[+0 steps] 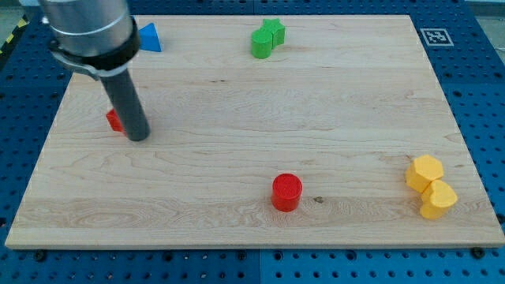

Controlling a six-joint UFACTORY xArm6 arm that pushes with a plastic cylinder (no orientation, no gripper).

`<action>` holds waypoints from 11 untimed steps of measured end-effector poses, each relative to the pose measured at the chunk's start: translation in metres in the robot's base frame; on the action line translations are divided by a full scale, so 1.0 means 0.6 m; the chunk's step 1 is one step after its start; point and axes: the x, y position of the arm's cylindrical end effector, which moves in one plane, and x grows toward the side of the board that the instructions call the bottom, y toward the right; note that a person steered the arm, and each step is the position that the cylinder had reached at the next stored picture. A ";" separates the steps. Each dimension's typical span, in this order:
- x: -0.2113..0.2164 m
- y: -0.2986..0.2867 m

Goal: Slide red circle slightly up

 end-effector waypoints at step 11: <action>0.207 0.428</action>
